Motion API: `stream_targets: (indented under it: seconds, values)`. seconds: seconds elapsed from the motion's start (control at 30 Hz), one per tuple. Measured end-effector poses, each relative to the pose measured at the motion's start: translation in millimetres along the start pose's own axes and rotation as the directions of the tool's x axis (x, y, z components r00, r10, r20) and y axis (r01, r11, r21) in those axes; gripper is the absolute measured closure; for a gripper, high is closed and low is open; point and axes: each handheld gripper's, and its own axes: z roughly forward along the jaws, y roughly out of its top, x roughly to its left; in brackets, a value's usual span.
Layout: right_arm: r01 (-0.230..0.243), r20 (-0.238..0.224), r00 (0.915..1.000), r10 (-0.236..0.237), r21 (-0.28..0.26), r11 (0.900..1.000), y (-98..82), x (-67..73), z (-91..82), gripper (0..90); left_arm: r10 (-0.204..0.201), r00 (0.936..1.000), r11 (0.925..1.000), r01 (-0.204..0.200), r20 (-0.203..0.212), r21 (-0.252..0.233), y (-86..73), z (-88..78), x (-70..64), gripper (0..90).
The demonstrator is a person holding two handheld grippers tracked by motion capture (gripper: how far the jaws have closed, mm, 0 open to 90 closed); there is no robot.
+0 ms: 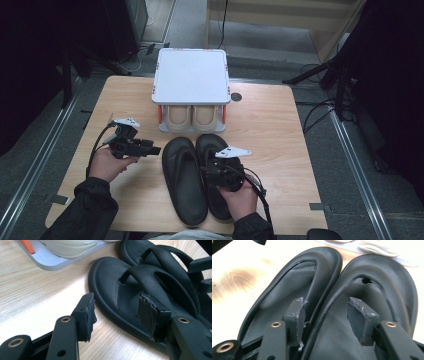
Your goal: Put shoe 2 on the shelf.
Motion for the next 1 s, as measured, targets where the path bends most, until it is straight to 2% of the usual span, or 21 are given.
stream_targets:
  seconds: [0.2, 0.3, 0.4, 0.47, 0.57, 0.73, 0.83, 1.0]
  values:
    - [0.01, 0.04, 0.9991, -0.01, 0.015, 1.0, -1.8, 7.5, 11.4, 44.9, -0.001, 1.0, 1.0, 0.001, -0.007, -0.003, 0.2, -0.3, 0.7, 47.3]
    - [-0.018, 0.053, 0.9985, 0.018, 0.008, 1.0, -1.5, 7.9, 14.0, 44.4, -0.001, 1.0, 1.0, 0.001, -0.002, 0.005, 0.1, -0.1, 1.1, 47.3]
    - [-0.04, 0.049, 0.998, 0.039, 0.011, 0.999, 0.6, 7.9, 15.5, 44.2, -0.003, 1.0, 1.0, 0.003, -0.001, 0.003, -0.1, 0.0, 1.5, 47.3]
    - [-0.035, 0.056, 0.9979, 0.034, 0.015, 0.999, 2.1, 9.6, 15.8, 44.2, 0.0, 1.0, 1.0, 0.0, -0.003, 0.004, -0.1, -0.9, 1.9, 47.3]
    - [-0.036, 0.036, 0.9987, 0.035, 0.012, 0.999, 4.0, 12.7, 15.1, 42.9, -0.004, 1.0, 1.0, 0.004, -0.002, 0.0, -0.2, -1.5, 2.4, 47.2]
    - [-0.038, 0.058, 0.9977, 0.035, 0.046, 0.998, 6.4, 17.1, 25.0, 40.5, -0.002, 1.0, 1.0, 0.002, -0.004, 0.002, 0.0, -1.3, 2.2, 47.2]
    - [-0.048, 0.075, 0.9962, 0.043, 0.055, 0.997, 6.7, 19.4, 32.5, 41.5, -0.005, 1.0, 1.0, 0.005, -0.003, 0.003, 0.0, -1.0, 3.0, 46.9]
    - [-0.051, 0.106, 0.9934, 0.044, 0.063, 0.997, 7.3, 24.5, 43.9, 48.3, -0.016, 0.9999, 0.9999, 0.016, -0.005, -0.006, -0.3, -1.7, 3.7, 46.9]
